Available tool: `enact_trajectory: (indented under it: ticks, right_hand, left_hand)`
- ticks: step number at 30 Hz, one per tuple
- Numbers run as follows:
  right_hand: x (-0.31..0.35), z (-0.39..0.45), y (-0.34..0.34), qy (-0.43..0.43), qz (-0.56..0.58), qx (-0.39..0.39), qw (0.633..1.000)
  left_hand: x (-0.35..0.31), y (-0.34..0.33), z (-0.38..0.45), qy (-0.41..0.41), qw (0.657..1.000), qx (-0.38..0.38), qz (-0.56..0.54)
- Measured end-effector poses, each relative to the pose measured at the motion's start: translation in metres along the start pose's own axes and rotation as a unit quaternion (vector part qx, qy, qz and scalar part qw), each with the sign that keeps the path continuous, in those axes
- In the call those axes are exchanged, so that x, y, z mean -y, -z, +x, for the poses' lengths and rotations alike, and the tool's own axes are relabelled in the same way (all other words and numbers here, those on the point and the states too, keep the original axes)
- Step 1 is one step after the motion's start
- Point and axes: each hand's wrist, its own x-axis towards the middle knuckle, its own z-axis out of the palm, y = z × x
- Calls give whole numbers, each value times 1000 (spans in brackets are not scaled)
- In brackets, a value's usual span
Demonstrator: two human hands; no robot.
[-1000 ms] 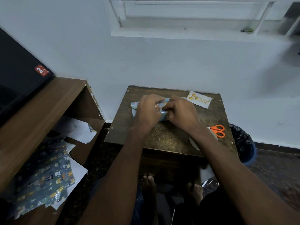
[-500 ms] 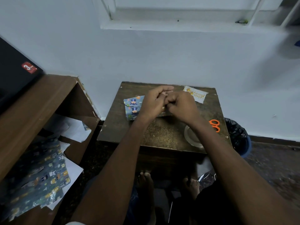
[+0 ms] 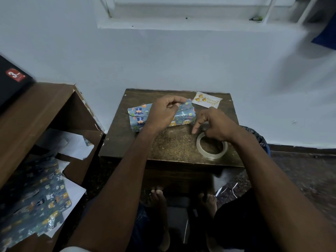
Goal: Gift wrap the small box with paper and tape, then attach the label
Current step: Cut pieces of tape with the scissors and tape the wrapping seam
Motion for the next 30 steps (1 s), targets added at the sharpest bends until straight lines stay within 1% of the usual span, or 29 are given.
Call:
enact_trajectory:
  ticks: [2, 5, 8, 11, 14, 18, 21, 24, 28, 30]
  right_hand:
    - [2, -3, -1, 0, -32, 33, 999]
    - [2, -4, -3, 0, -39, 65, 997]
    - [1, -2, -1, 17, -1, 45, 999]
    - [4, -5, 5, 16, 81, 40, 996]
    - [7, -9, 12, 13, 148, 9, 989]
    - [14, -6, 15, 18, 257, -60, 965]
    - [18, 2, 14, -3, 311, -109, 944]
    - [20, 12, 12, -19, 344, -103, 933]
    - [22, 21, 9, -29, 376, -110, 920]
    - [24, 24, 8, -34, 385, -110, 916]
  left_hand:
    - [0, 1, 0, -2, 1000, 0, -2]
    - [-1, 2, -1, 5, 1000, 0, -7]
    - [-3, 2, 0, 10, 1000, 0, -12]
    - [-5, 2, 0, 17, 1000, -1, -18]
    - [-7, 3, 0, 26, 999, 3, -28]
    - [-10, 6, 1, 39, 998, 12, -55]
    - [-14, 8, 3, 55, 994, 25, -92]
    - [-18, 13, 5, 88, 986, 43, -135]
    - [-14, 19, 10, 142, 973, 52, -173]
    - [-12, 22, 12, 157, 965, 54, -203]
